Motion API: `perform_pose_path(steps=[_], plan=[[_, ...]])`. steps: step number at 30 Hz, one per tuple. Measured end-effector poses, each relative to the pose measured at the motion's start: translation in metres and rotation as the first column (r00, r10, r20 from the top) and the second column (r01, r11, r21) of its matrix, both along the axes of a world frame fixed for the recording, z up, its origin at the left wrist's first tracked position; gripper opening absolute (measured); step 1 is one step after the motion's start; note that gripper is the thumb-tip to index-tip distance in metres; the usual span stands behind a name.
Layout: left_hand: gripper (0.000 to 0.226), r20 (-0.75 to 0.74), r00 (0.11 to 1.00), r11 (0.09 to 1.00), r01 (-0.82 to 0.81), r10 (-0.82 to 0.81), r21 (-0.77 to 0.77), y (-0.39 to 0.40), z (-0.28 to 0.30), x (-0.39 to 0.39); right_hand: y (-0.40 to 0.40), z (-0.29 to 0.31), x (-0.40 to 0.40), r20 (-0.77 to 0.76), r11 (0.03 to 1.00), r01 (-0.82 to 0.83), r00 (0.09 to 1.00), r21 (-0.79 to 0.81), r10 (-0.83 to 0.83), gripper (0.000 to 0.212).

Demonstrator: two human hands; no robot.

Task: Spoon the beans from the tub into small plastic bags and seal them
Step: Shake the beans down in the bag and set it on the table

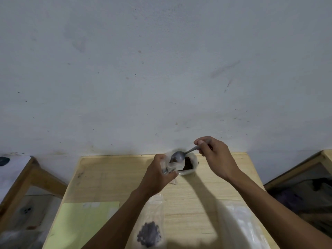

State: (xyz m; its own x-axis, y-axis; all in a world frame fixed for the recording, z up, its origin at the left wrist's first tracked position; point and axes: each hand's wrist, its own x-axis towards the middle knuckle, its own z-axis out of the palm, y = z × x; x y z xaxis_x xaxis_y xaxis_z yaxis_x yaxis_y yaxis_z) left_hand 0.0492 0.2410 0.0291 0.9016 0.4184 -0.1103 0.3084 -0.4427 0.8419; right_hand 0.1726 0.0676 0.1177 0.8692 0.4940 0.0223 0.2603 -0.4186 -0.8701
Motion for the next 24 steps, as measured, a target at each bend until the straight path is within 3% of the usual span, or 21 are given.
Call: perform_pose_path(steps=[4, 8, 10, 14, 18, 24], plan=[[0.060, 0.017, 1.000, 1.000, -0.018, 0.018, -0.012, -0.004, 0.004, -0.004, 0.004, 0.006, -0.012, 0.172, 0.987, -0.138, 0.974, -0.081, 0.151, 0.018], [0.058, 0.023, 0.998, 0.998, -0.066, 0.066, -0.016, -0.001, 0.005, -0.016, 0.003, 0.009, -0.011, 0.239, 0.997, -0.054, 0.970, 0.061, 0.038, 0.015], [0.058, 0.014, 0.995, 0.994, -0.100, 0.101, -0.035, 0.003, 0.002, -0.026, 0.001, 0.003, -0.006, 0.154, 0.977, 0.081, 0.982, 0.196, -0.113, 0.016], [0.069, 0.004, 0.988, 0.986, -0.156, 0.157, -0.058, 0.013, -0.004, -0.052, -0.013, -0.035, 0.006, -0.237, 0.864, 0.389, 0.916, 0.320, -0.324, 0.016], [0.075, -0.027, 0.980, 0.980, -0.196, 0.195, -0.035, 0.024, -0.016, -0.071, -0.031, -0.095, -0.003, -0.411, 0.875, 0.457, 0.837, 0.162, -0.361, 0.018], [0.076, -0.026, 0.979, 0.978, -0.202, 0.201, -0.052, 0.021, -0.016, -0.071, -0.040, -0.145, -0.016, -0.491, 0.908, 0.419, 0.787, -0.020, -0.374, 0.020]])
